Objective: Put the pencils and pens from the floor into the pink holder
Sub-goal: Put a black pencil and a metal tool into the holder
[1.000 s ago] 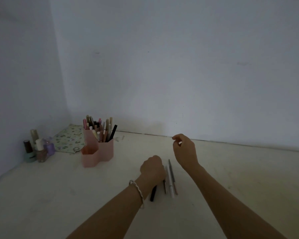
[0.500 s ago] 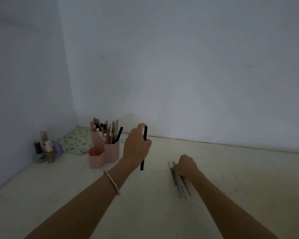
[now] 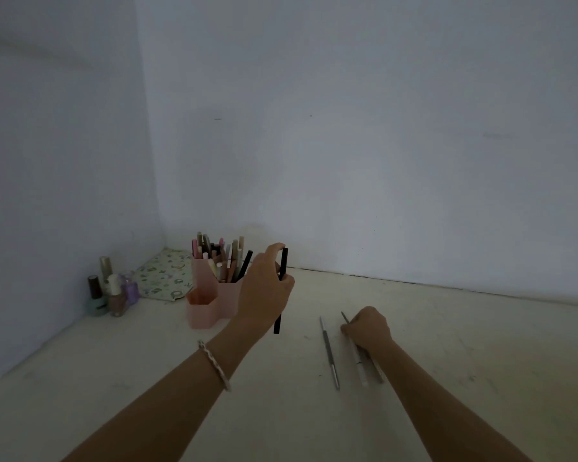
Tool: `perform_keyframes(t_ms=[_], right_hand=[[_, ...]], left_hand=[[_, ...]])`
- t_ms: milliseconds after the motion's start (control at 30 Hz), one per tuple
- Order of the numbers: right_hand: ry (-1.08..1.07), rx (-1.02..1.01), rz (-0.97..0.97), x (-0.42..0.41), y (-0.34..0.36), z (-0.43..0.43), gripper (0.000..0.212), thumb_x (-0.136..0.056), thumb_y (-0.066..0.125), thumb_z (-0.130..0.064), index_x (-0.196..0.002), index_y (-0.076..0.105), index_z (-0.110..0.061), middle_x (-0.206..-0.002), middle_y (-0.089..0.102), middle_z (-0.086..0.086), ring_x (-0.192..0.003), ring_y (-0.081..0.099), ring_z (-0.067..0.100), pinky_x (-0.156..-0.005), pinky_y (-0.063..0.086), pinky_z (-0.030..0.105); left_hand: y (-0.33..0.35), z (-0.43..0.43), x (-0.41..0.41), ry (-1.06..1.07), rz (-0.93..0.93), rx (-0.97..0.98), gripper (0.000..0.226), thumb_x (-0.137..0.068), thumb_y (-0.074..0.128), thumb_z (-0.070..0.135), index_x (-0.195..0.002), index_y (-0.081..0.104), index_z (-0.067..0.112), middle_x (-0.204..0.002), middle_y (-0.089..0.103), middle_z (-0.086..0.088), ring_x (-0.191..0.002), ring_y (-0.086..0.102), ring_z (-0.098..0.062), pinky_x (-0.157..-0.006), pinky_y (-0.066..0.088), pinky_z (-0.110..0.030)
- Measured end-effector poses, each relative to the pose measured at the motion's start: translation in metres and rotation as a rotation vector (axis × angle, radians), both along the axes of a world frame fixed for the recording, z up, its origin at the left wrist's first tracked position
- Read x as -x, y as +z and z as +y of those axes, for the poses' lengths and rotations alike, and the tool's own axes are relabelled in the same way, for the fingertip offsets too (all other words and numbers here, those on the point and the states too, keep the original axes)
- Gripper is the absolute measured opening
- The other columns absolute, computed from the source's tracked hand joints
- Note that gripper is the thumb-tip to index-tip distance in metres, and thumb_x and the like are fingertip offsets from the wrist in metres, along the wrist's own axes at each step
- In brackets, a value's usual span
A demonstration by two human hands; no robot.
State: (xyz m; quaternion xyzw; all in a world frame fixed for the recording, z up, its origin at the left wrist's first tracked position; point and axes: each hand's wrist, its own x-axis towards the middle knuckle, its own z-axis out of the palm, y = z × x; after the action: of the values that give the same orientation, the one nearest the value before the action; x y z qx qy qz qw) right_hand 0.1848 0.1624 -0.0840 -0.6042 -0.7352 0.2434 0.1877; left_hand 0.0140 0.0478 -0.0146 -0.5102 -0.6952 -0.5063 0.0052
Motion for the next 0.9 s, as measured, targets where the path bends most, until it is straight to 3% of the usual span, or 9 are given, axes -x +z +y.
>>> perform_keyframes(t_ms=[100,200,267,367,467,600,767,833,900], right_hand=[[0.000,-0.081,0.170,-0.003,0.017,0.008,0.022,-0.083,0.070,-0.019,-0.074,0.068,0.002,-0.065,0.063,0.014,-0.059,0.054,0.016,-0.061,0.044,0.025],[0.034,-0.147,0.054,-0.004,0.039,0.014,0.037,-0.083,0.066,-0.019,-0.057,0.041,-0.012,-0.052,0.040,0.000,-0.047,0.039,0.012,-0.050,0.033,0.021],[0.021,-0.094,-0.094,-0.005,0.037,0.015,0.035,-0.085,0.060,-0.012,-0.060,0.036,-0.012,-0.060,0.040,0.001,-0.055,0.045,0.015,-0.054,0.036,0.021],[0.033,-0.002,-0.313,-0.012,0.025,0.009,0.011,-0.093,0.050,-0.015,-0.085,0.053,-0.008,-0.088,0.057,0.008,-0.094,0.062,0.027,-0.079,0.049,0.032],[0.023,-0.025,-0.358,-0.017,0.017,0.004,0.023,-0.096,0.046,-0.016,-0.112,0.056,-0.003,-0.118,0.060,0.014,-0.110,0.059,0.029,-0.091,0.048,0.032],[0.069,-0.061,-0.367,-0.011,0.019,0.001,0.021,-0.096,0.045,-0.011,-0.111,0.056,-0.001,-0.119,0.061,0.014,-0.109,0.060,0.028,-0.084,0.046,0.030],[0.108,-0.209,-0.056,0.020,0.051,-0.005,0.012,-0.092,0.046,-0.001,-0.100,0.054,0.000,-0.106,0.064,0.019,-0.083,0.060,0.026,-0.067,0.045,0.029],[0.138,-0.254,0.192,0.038,0.065,-0.012,0.020,-0.094,0.047,-0.002,-0.114,0.050,-0.001,-0.099,0.064,0.018,-0.079,0.062,0.026,-0.065,0.051,0.033],[0.195,-0.285,0.408,0.054,0.075,-0.020,0.036,-0.095,0.049,-0.004,-0.130,0.041,-0.009,-0.088,0.063,0.009,-0.068,0.060,0.016,-0.054,0.049,0.020]], left_hand=[[0.012,-0.004,0.008,0.044,-0.020,-0.134,0.057,-0.084,0.060,0.007,-0.136,0.045,0.025,-0.088,0.054,-0.001,-0.074,0.057,-0.011,-0.068,0.054,-0.023],[0.033,-0.010,0.026,0.160,-0.026,-0.288,0.056,-0.083,0.061,0.006,-0.135,0.047,0.023,-0.091,0.056,-0.003,-0.074,0.055,-0.009,-0.068,0.049,-0.017],[0.040,-0.014,0.038,0.191,-0.054,-0.314,0.055,-0.083,0.061,0.005,-0.134,0.049,0.021,-0.093,0.057,-0.005,-0.076,0.058,-0.017,-0.071,0.052,-0.027],[0.038,-0.018,0.041,0.193,-0.022,-0.317,0.054,-0.081,0.062,0.004,-0.132,0.051,0.020,-0.092,0.058,-0.005,-0.077,0.059,-0.020,-0.072,0.052,-0.028],[0.030,-0.017,0.036,0.195,0.003,-0.314,0.053,-0.081,0.062,0.006,-0.131,0.051,0.021,-0.091,0.058,-0.002,-0.074,0.055,-0.009,-0.078,0.048,-0.013],[0.026,-0.012,0.028,0.138,-0.046,-0.299,0.055,-0.083,0.062,0.005,-0.133,0.049,0.022,-0.091,0.058,-0.004,-0.082,0.060,-0.019,-0.077,0.056,-0.037],[0.034,-0.013,0.046,0.187,-0.082,-0.410,0.061,-0.085,0.061,0.005,-0.140,0.044,0.024,-0.096,0.056,-0.003,-0.078,0.061,-0.011,-0.074,0.051,-0.014],[0.042,-0.015,0.063,0.234,-0.100,-0.464,0.057,-0.087,0.060,0.005,-0.138,0.045,0.025,-0.101,0.055,-0.004,-0.073,0.060,-0.001,-0.063,0.050,-0.009],[0.045,-0.017,0.080,0.294,-0.057,-0.481,0.054,-0.087,0.060,0.005,-0.136,0.046,0.025,-0.107,0.053,-0.003,-0.074,0.056,0.004,-0.061,0.047,-0.006]])
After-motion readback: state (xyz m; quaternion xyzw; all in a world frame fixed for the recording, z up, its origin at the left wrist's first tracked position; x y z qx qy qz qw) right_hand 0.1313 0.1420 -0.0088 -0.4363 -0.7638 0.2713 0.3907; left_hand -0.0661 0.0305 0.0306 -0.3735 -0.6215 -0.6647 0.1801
